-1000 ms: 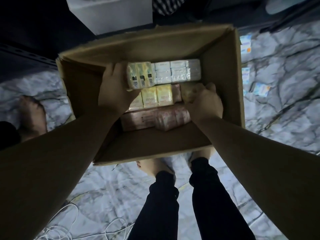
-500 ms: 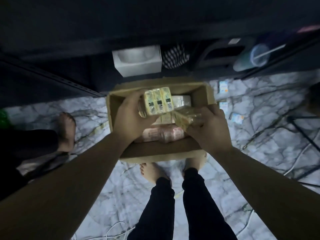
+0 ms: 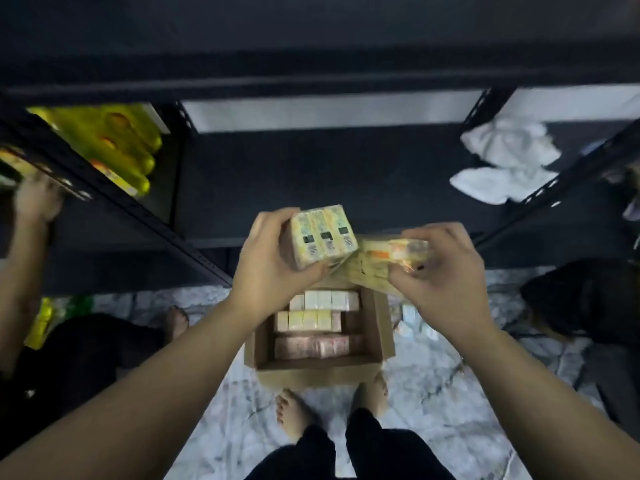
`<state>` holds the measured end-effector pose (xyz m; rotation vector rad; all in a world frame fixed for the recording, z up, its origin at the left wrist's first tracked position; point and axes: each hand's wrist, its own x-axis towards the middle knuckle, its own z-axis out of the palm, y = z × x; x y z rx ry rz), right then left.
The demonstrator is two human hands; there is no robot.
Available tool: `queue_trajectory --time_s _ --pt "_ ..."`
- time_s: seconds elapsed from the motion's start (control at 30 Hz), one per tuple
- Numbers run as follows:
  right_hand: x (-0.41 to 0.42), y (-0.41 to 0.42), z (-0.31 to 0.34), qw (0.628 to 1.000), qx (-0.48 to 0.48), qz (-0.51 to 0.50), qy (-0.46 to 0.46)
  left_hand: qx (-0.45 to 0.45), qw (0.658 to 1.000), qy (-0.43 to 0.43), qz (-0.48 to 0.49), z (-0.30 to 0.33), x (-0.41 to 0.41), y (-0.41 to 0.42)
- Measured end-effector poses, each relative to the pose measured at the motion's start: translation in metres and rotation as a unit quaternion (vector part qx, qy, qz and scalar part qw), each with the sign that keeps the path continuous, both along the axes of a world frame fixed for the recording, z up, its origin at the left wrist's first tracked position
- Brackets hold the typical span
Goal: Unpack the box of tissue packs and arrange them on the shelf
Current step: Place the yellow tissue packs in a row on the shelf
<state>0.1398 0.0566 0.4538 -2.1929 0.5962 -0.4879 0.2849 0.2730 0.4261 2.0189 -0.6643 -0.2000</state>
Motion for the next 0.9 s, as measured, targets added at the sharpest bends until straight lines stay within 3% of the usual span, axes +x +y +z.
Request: queue_trajectory --time_s 0.3,0.53,0.73,0.9 --pt "0.021 -0.024 0.177 0.992 -0.048 0.062 -0.096 -0.088 0.986 -0.138 -0.004 0.168 0.018 -0.022" --pt "0.030 -0.045 0.277 0.973 -0.082 0.079 -0.202 -0.126 0.977 -0.170 -0.007 0.272 0.025 -0.039" --pt "0.043 -0.074 0.320 0.954 -0.086 0.064 -0.280 -0.144 0.964 -0.222 0.017 0.339 0.039 -0.060" --pt "0.068 -0.099 0.296 0.945 -0.088 0.020 -0.314 -0.084 0.962 -0.260 0.033 0.343 0.062 -0.083"
